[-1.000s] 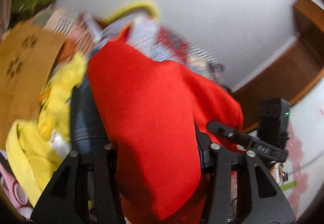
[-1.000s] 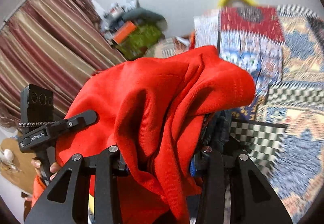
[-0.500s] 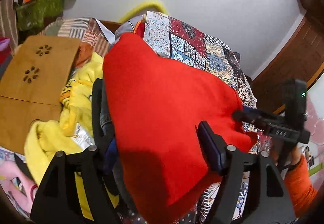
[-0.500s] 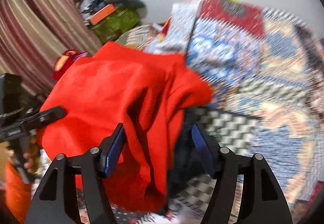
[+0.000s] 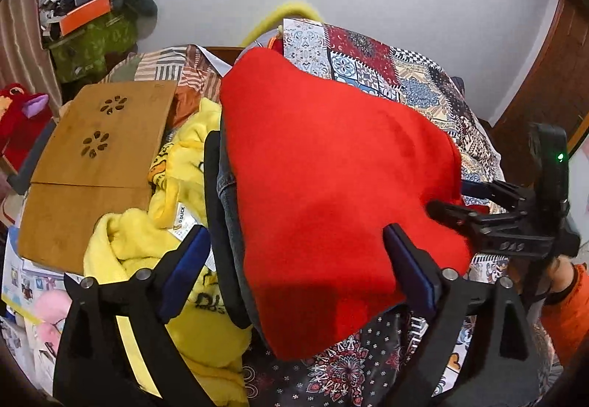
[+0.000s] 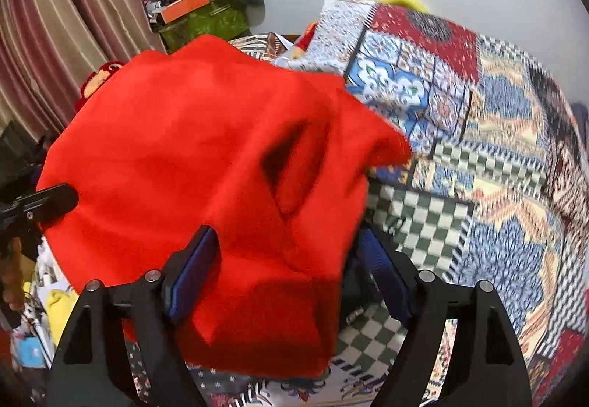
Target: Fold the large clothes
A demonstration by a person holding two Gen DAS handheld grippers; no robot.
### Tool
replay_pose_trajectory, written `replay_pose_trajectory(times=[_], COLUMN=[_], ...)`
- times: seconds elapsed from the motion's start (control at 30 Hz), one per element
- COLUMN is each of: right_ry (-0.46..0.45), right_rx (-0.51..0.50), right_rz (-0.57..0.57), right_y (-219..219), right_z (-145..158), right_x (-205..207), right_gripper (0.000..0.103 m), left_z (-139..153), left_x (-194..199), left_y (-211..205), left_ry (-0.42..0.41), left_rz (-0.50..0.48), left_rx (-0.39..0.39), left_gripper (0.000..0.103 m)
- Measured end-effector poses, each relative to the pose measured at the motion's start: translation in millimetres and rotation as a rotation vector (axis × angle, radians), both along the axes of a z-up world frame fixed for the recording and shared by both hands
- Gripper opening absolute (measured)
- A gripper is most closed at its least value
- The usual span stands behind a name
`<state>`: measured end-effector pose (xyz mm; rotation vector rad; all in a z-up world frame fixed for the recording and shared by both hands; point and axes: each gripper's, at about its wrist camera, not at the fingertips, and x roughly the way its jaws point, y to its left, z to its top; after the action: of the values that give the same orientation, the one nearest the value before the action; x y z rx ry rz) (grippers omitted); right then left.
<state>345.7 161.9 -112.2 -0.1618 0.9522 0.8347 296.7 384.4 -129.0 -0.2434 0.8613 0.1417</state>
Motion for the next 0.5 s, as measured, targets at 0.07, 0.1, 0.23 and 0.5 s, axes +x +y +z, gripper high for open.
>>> replay_pose_trajectory(times=[0.07, 0.1, 0.23, 0.5], right_ry=[0.036, 0.038, 0.008, 0.017], right_rx=[0.008, 0.016, 0.074, 0.021], right_rz=[-0.028, -0.051, -0.102, -0.111], right_y=[-8.6, -12.6, -12.7, -21.0], right_z=[5.1, 11.4, 34.4, 8.4], right_x=[7.7, 13.6, 32.0, 55.4], right_gripper=[0.079, 0.079, 0.079, 0.079], left_z=[0.2, 0.2, 0.8, 2.5], left_x=[-0.4, 0.3, 2.2, 5.3], left_y=[-1.6, -1.7, -4.7, -11.1], left_ry=[-0.007, -0.008, -0.008, 0.019], left_rz=[0.005, 0.008, 0.01, -0.014], left_rx=[0.013, 0.014, 0.024, 0.06], left_gripper=[0.096, 0.096, 0.096, 0.096])
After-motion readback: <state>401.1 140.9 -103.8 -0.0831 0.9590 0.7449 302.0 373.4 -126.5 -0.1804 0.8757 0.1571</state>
